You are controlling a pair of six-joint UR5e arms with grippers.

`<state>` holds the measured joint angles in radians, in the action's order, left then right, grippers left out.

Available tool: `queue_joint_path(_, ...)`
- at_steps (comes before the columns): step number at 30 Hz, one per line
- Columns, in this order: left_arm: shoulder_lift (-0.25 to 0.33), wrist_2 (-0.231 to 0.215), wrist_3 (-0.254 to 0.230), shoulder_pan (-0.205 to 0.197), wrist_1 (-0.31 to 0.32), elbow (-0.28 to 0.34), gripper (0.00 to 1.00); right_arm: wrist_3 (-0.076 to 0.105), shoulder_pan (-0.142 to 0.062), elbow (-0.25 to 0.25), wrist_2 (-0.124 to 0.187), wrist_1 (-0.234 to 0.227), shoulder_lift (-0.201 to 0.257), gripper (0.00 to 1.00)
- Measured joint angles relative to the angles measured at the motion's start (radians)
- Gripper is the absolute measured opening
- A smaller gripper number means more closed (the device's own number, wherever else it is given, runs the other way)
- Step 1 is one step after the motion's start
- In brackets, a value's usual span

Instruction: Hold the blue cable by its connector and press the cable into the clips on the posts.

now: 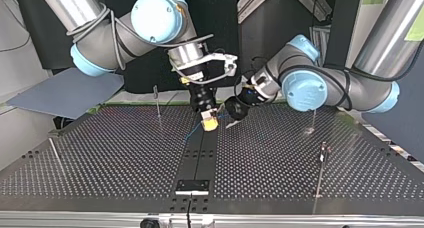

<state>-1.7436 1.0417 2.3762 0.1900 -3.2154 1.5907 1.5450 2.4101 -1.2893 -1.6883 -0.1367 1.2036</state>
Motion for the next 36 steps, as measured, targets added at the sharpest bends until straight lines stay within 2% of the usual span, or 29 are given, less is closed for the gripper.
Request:
queue_joint_path(13, -0.017, 0.022, -0.008, -0.004, 0.033, -0.005, 1.0, 0.0, 0.001, 0.0, 0.002, 0.001, 0.0, 0.0)
queue_joint_path(14, -0.017, 0.022, -0.008, -0.005, 0.033, -0.005, 0.93, 0.0, 0.001, 0.0, 0.002, 0.001, 0.0, 0.0)
queue_joint_path(21, -0.015, 0.04, -0.01, -0.014, 0.03, -0.005, 0.88, 0.0, 0.001, 0.0, 0.002, 0.001, 0.0, 0.0)
queue_joint_path(23, -0.015, 0.053, -0.011, -0.018, 0.029, -0.005, 0.77, 0.0, 0.001, 0.0, 0.002, 0.001, 0.0, 0.0)
queue_joint_path(24, -0.015, 0.057, -0.011, -0.019, 0.028, -0.004, 0.77, 0.0, 0.001, 0.0, 0.002, 0.001, 0.0, 0.0)
queue_joint_path(26, -0.014, 0.065, -0.013, -0.022, 0.026, -0.005, 0.52, 0.0, 0.001, 0.0, 0.001, 0.0, 0.0, 0.0)
queue_joint_path(27, -0.013, 0.069, -0.014, -0.024, 0.025, -0.005, 0.52, 0.0, 0.001, 0.0, 0.001, 0.0, 0.0, 0.0)
queue_joint_path(29, -0.012, 0.083, -0.018, -0.028, 0.023, -0.004, 0.08, 0.0, 0.001, 0.0, 0.0, 0.0, 0.0, 0.0)
queue_joint_path(30, -0.011, 0.089, -0.02, -0.029, 0.022, -0.004, 0.08, 0.0, 0.001, 0.0, 0.0, 0.0, 0.0, 0.0)
queue_joint_path(31, -0.011, 0.095, -0.022, -0.031, 0.021, -0.004, 0.0, 0.0, 0.001, 0.0, -0.001, 0.0, 0.0, 0.0)
queue_joint_path(36, -0.01, 0.135, -0.032, -0.034, 0.019, -0.002, 0.0, 0.0, 0.0, 0.0, -0.004, -0.001, 0.0, 0.0)
